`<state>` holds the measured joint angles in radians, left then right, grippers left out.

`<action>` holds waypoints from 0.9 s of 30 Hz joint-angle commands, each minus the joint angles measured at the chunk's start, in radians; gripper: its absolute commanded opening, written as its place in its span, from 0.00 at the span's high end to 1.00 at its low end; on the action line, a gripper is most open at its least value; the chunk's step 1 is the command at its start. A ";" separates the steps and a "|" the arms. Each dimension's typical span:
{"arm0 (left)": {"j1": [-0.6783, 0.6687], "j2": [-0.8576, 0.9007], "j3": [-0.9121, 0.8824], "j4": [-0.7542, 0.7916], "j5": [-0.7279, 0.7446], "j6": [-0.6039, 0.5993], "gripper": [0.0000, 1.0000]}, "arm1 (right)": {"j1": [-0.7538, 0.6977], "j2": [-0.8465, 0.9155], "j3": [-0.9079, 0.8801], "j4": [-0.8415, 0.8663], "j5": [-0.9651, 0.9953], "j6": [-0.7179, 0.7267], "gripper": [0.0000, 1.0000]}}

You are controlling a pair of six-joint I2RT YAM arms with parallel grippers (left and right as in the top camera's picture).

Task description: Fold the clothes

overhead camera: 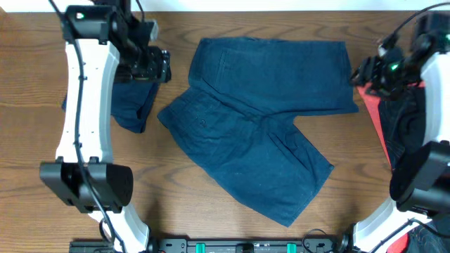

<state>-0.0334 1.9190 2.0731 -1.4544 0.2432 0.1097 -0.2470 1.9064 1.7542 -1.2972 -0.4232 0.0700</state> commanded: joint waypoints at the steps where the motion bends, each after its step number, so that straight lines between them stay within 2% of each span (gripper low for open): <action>1: 0.004 0.028 -0.131 0.024 -0.023 0.013 0.23 | 0.040 -0.015 -0.103 0.015 0.038 -0.018 0.40; 3: 0.004 0.028 -0.222 0.062 -0.023 0.013 0.33 | 0.057 -0.015 -0.159 0.028 0.039 -0.018 0.40; 8: 0.003 0.028 -0.463 0.247 0.063 0.013 0.33 | 0.078 -0.015 -0.249 0.054 0.027 -0.019 0.42; 13: 0.003 0.028 -0.653 0.423 0.057 -0.006 0.33 | 0.083 -0.018 -0.257 0.040 0.023 -0.021 0.42; 20: 0.003 0.028 -0.833 0.657 0.002 -0.024 0.35 | 0.087 -0.018 -0.259 0.021 0.023 -0.027 0.39; 21: 0.003 0.028 -0.845 0.671 -0.002 -0.024 0.43 | 0.089 -0.018 -0.261 0.025 0.023 -0.027 0.38; 24: 0.003 0.028 -0.852 0.650 -0.006 -0.025 0.86 | 0.095 -0.018 -0.277 0.072 0.023 -0.026 0.37; 25: 0.004 0.027 -0.851 0.625 -0.006 -0.025 0.94 | 0.097 -0.018 -0.286 0.100 0.023 -0.026 0.37; 27: 0.004 0.026 -0.845 0.544 -0.010 -0.037 0.94 | 0.105 -0.018 -0.317 0.194 0.023 0.003 0.38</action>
<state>-0.0338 1.9415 1.2224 -0.8494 0.2539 0.0826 -0.1608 1.9064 1.4723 -1.1568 -0.3969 0.0597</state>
